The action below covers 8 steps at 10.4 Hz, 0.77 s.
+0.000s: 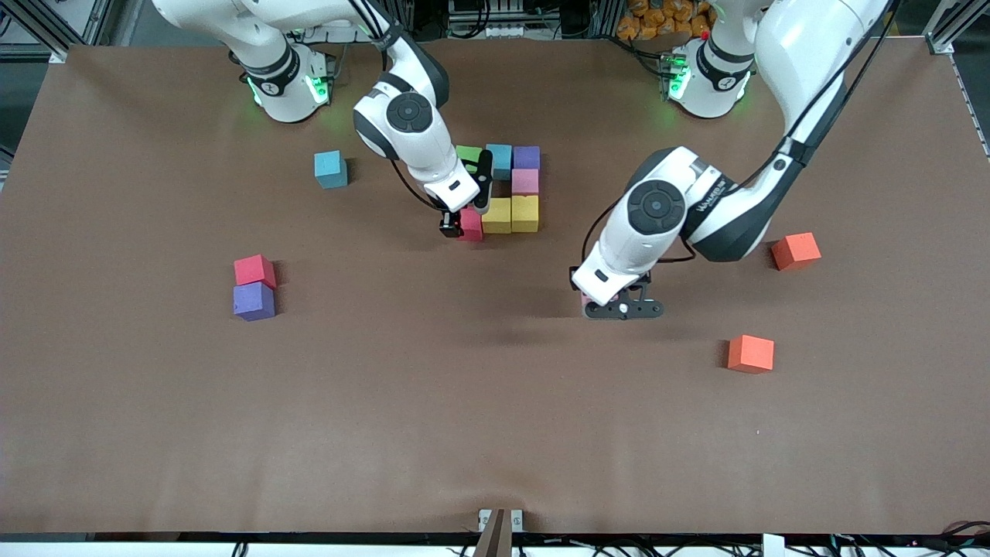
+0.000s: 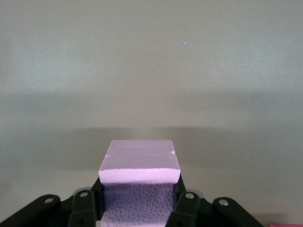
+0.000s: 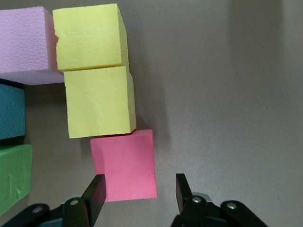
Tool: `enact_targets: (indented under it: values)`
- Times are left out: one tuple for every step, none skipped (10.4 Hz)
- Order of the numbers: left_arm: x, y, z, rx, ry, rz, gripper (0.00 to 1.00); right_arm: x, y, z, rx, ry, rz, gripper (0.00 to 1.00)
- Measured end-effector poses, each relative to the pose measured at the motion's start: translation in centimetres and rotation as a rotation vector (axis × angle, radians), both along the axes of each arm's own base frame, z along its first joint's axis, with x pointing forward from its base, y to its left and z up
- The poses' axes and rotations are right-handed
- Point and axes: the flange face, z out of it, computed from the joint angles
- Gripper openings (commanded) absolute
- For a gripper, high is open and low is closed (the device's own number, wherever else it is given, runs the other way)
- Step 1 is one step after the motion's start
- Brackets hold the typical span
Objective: Form number 2 with 11 blocks
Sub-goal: 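Carry the lavender cube with the left gripper while the right gripper withdraws, then grasp the blue cube with the right gripper while the left gripper carries lavender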
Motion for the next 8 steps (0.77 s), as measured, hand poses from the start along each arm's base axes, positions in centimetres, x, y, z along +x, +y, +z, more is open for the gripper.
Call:
enact_targets:
  values:
    - [-0.3,-0.6,0.0,0.0,0.0,0.027,0.16,0.1,-0.3,0.3,-0.012,0.005,-0.003,0.68]
    - [-0.7,-1.1,-0.1,0.002,0.006,0.053,0.15,0.5,-1.0,1.1,-0.033,0.015,-0.014,0.68]
    - [-1.1,-1.7,-0.7,0.005,0.019,0.08,0.15,1.3,-2.2,2.6,-0.06,0.023,-0.035,0.68]
    - [-1.9,-2.8,-1.6,0.008,0.035,0.106,0.15,2.1,-3.6,4.6,-0.085,0.026,-0.059,0.68]
    - [-2.9,-4.3,-2.3,0.011,0.05,0.134,0.15,2.7,-4.9,6.7,-0.104,0.023,-0.082,0.68]
    - [-4.0,-6.1,-2.7,0.01,0.058,0.158,0.14,3.3,-6.4,8.6,-0.118,0.018,-0.111,0.66]
    - [-5.1,-8.1,-2.9,0.005,0.062,0.167,0.13,4.1,-8.6,10.0,-0.127,0.012,-0.154,0.62]
    - [-5.6,-9.8,-2.8,-0.007,0.061,0.169,0.13,5.3,-11.2,11.0,-0.133,0.006,-0.209,0.63]
